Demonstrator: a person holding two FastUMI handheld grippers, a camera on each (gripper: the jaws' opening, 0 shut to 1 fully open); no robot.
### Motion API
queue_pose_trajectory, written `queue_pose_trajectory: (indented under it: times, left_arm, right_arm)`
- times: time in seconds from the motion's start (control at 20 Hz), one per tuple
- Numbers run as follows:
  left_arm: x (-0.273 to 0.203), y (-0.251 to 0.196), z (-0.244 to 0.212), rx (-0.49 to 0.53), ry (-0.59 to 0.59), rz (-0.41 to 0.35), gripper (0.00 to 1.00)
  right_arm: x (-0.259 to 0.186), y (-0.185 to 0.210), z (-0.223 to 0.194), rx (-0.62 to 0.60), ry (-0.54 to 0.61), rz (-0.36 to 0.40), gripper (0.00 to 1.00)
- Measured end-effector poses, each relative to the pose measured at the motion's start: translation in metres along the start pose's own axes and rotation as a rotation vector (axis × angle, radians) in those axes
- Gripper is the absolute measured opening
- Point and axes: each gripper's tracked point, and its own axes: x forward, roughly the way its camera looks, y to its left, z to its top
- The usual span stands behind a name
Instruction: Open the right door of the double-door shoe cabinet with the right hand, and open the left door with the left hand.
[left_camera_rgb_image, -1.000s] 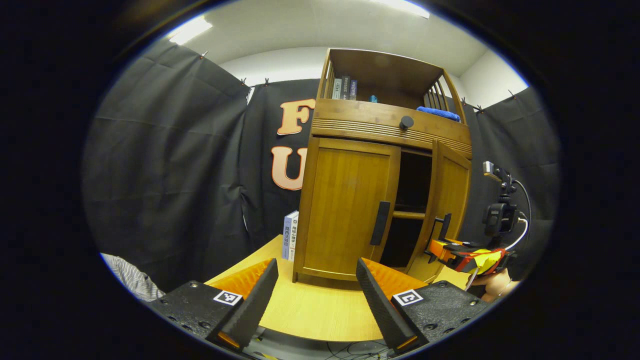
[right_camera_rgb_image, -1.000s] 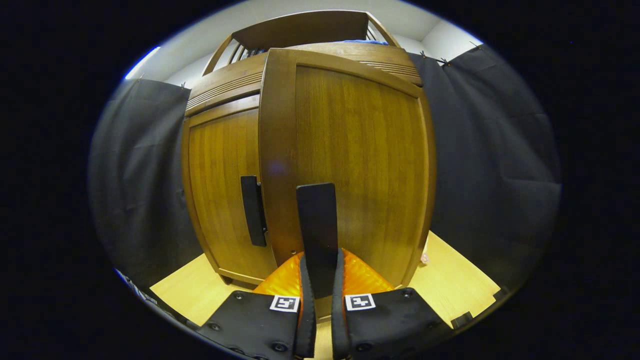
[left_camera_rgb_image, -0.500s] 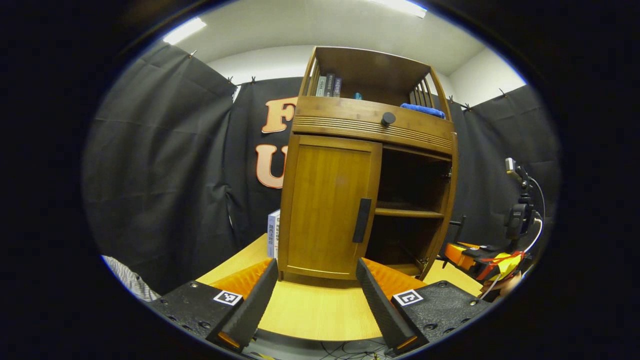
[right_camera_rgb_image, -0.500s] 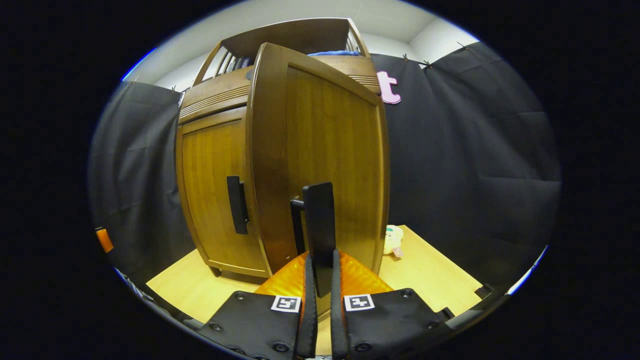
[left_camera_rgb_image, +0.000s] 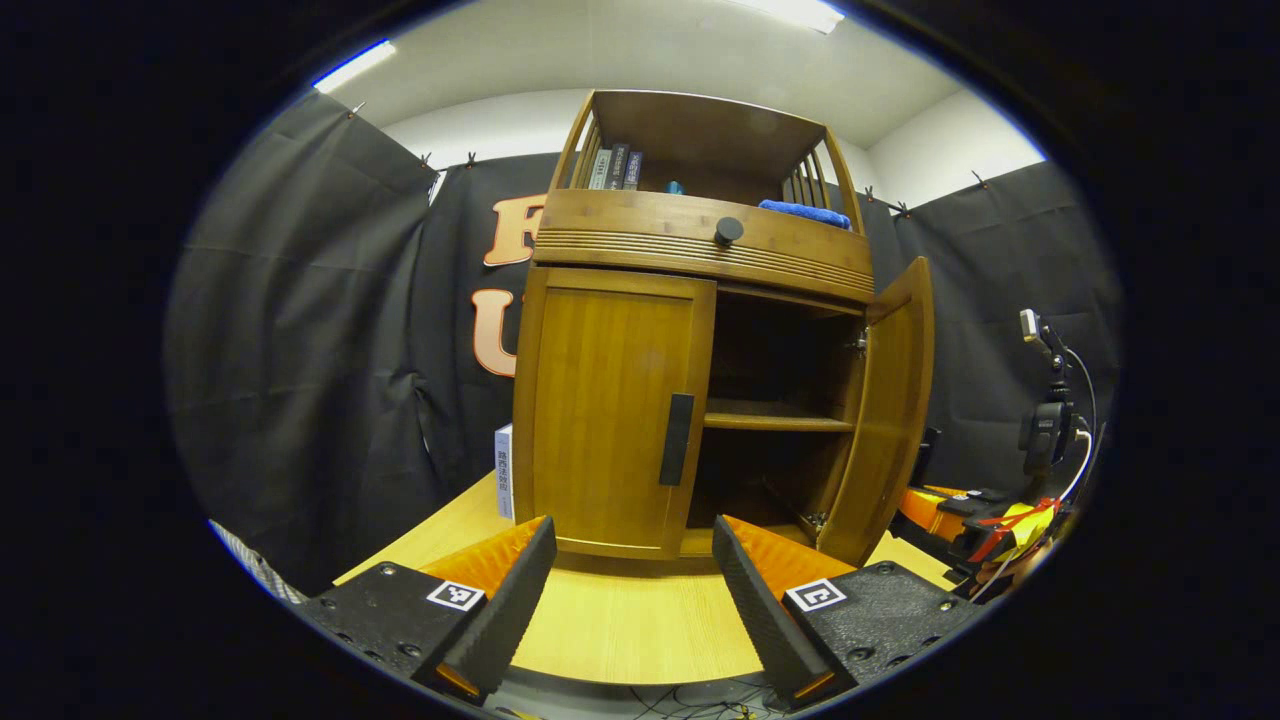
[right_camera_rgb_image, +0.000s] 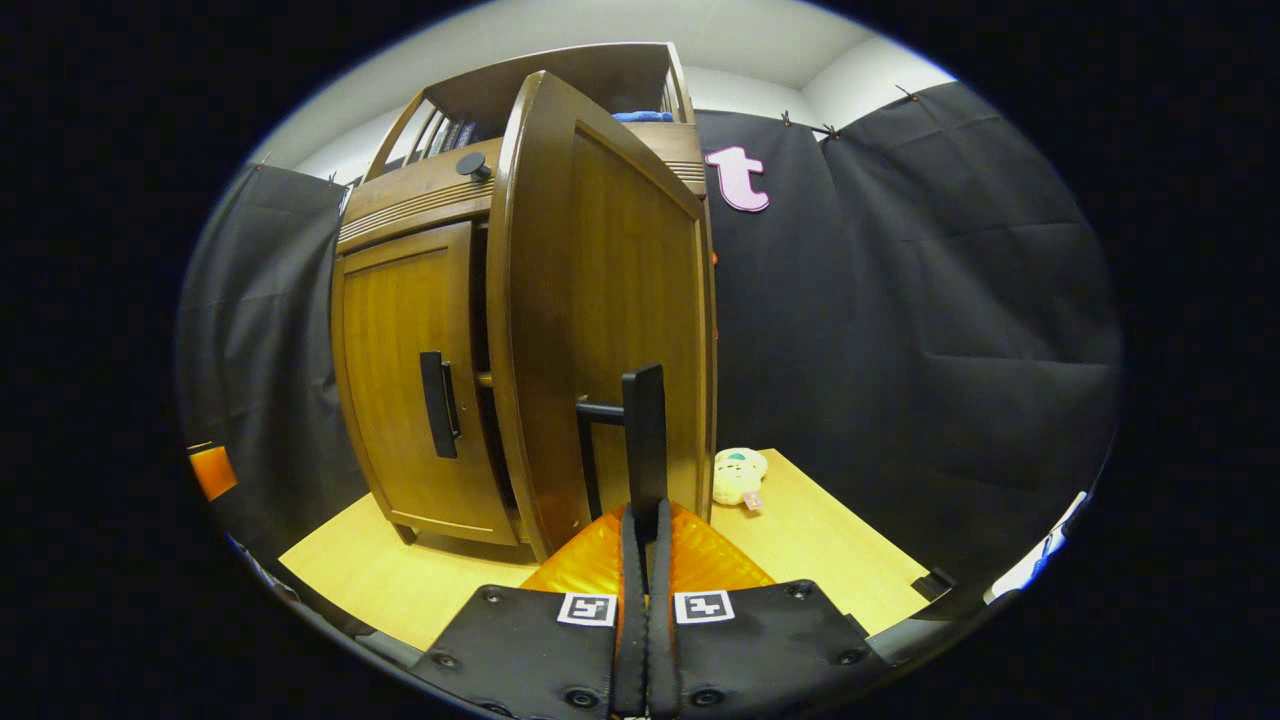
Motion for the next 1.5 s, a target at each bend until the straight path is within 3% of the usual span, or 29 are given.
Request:
queue_pose_trajectory:
  times: [0.65,0.75,1.0,1.15,1.2,1.3,1.35,1.5]
  left_arm:
    - [0.020,-0.053,-0.003,0.034,0.006,-0.038,0.95]
    - [0.024,-0.068,-0.005,0.027,0.006,-0.051,0.95]
    - [0.039,-0.097,-0.001,0.018,-0.001,-0.063,0.92]
    - [0.050,-0.107,0.002,0.019,-0.013,-0.048,0.95]
    - [0.053,-0.109,0.002,0.019,-0.016,-0.040,0.95]
    - [0.060,-0.112,0.004,0.022,-0.020,-0.023,0.95]
    - [0.065,-0.112,0.004,0.025,-0.020,-0.015,0.95]
    - [0.078,-0.109,0.007,0.039,-0.027,0.020,0.95]
  right_arm:
    - [-0.015,-0.044,0.002,-0.008,0.003,0.007,0.03]
    - [-0.016,-0.053,0.002,-0.001,0.008,0.013,0.12]
    - [-0.019,-0.083,0.003,0.020,0.020,0.009,0.03]
    - [-0.015,-0.099,0.004,0.025,0.026,0.013,0.03]
    - [-0.014,-0.103,0.005,0.025,0.029,0.015,0.08]
    - [-0.014,-0.114,0.005,0.029,0.033,0.013,0.04]
    - [-0.014,-0.120,0.005,0.031,0.032,0.005,0.08]
    - [-0.013,-0.148,0.008,0.001,0.021,-0.036,0.08]
